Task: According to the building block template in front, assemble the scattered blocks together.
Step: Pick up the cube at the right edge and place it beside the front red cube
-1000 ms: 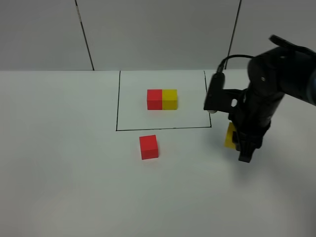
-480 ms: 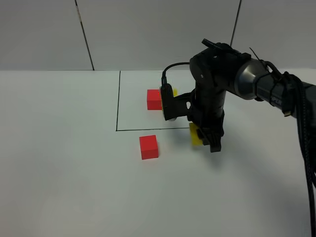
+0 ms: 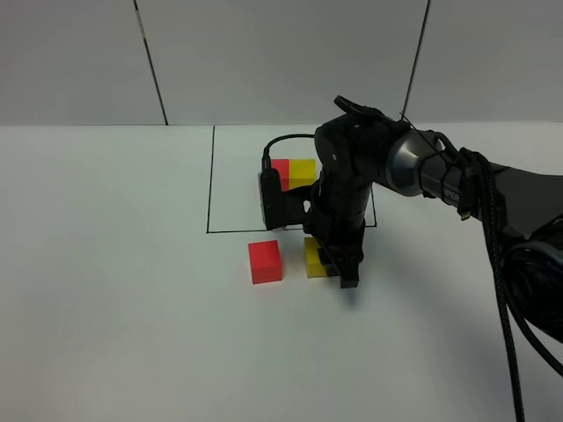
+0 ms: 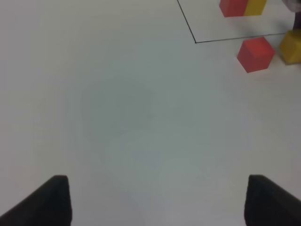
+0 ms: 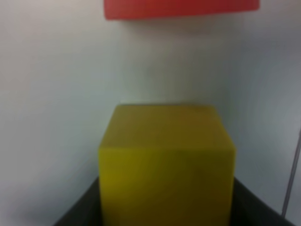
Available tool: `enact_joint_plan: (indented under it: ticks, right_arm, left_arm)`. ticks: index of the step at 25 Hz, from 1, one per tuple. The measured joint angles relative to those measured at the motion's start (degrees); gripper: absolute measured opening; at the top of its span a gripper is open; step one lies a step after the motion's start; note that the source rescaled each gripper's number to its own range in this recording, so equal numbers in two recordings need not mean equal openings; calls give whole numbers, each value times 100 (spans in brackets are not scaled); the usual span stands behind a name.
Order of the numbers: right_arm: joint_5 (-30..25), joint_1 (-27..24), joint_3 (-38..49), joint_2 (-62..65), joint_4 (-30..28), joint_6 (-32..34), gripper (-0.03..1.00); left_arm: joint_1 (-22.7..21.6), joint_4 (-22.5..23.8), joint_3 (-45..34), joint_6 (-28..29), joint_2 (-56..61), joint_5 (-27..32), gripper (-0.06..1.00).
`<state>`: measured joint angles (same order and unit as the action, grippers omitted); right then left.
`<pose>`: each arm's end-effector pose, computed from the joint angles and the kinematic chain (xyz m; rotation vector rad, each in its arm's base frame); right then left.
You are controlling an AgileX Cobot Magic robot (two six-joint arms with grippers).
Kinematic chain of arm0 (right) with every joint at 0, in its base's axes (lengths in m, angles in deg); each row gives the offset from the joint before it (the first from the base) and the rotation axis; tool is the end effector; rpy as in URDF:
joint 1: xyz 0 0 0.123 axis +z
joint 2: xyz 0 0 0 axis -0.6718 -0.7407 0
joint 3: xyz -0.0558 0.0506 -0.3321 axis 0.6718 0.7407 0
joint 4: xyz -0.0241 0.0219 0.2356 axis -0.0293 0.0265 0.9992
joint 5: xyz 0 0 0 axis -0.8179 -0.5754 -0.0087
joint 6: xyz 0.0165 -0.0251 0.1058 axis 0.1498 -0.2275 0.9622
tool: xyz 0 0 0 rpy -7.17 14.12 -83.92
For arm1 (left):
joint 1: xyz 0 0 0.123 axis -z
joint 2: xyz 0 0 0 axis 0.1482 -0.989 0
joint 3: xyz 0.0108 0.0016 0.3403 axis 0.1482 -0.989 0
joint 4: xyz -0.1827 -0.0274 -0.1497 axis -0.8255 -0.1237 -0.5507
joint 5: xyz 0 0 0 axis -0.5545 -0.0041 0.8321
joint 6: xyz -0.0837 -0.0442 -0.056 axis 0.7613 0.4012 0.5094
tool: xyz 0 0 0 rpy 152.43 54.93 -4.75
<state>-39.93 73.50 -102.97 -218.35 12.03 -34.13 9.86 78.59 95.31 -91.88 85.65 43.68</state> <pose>0.4355 0.2635 0.1565 -2.1878 2.0421 -0.0772 -0.0580 -0.0102 0.2650 0.1194 2.0141 -0.1024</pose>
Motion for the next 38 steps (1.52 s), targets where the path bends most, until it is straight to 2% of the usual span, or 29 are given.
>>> enact_joint_plan:
  ticks: [12,38]
  right_arm:
    - [234,142,-168,-126,95,169,0]
    - [250,196,-205,-187,170,162,0]
  left_arm:
    - [0,0,0,0,0,-1,78]
    - [0,0,0,-5,0,-1,78]
